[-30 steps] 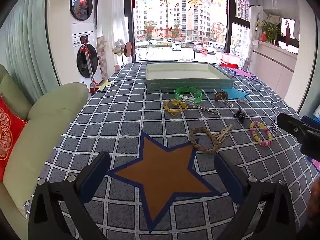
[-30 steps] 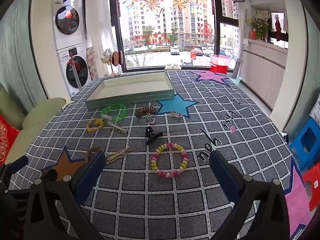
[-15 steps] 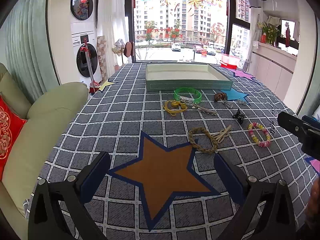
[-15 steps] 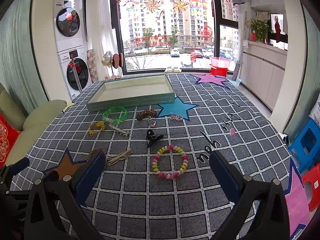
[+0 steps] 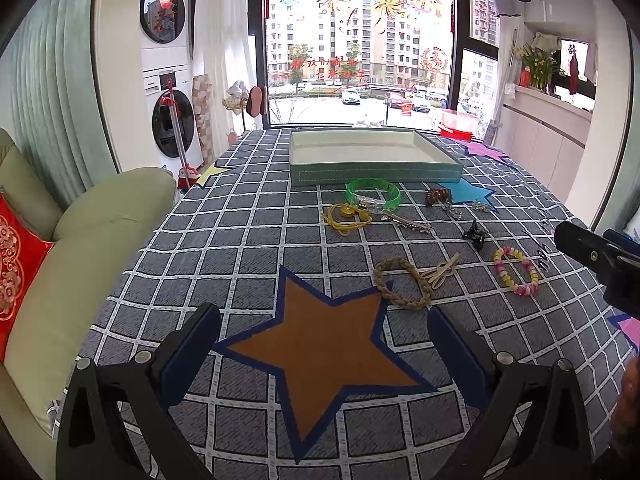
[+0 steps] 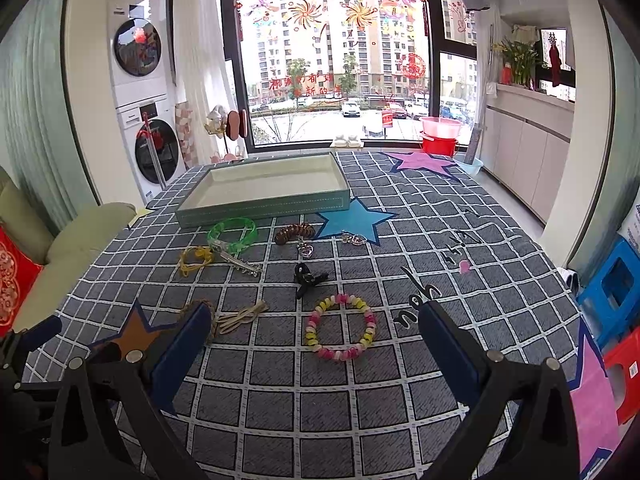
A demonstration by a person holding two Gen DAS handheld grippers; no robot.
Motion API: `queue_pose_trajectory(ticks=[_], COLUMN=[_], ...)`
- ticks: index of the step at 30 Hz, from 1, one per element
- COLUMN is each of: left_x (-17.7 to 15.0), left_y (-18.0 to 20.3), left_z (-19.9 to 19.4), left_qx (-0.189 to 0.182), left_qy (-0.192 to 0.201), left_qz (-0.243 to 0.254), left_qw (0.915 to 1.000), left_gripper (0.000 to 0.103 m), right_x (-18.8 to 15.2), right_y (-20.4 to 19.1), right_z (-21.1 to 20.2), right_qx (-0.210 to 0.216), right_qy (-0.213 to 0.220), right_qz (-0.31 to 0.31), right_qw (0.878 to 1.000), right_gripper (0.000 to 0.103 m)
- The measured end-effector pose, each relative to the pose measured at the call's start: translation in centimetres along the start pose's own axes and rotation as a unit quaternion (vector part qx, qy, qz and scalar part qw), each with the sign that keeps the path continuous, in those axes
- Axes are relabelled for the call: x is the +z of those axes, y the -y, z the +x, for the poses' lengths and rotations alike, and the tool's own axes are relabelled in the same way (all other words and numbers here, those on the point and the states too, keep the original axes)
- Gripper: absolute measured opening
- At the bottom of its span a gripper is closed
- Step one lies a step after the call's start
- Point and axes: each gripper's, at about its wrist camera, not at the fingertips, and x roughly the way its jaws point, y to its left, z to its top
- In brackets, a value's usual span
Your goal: Organize jewelry
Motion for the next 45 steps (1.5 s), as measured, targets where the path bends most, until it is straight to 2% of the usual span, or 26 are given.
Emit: queue_pose_trajectory(ticks=[45], left_x=[0.05], left_y=[0.24], left_z=[-0.13], left_qx=[-0.002], left_qy=[0.005], left_qz=[0.000], left_qw=[1.0000], left_gripper=[0.103], right_x=[0.23], right_y=[-0.80], right_z=[-0.27], right_qx=[0.009], right_qy=[0.003], right_qz=[-0.004], right_qw=[1.000], right_gripper=[0.103])
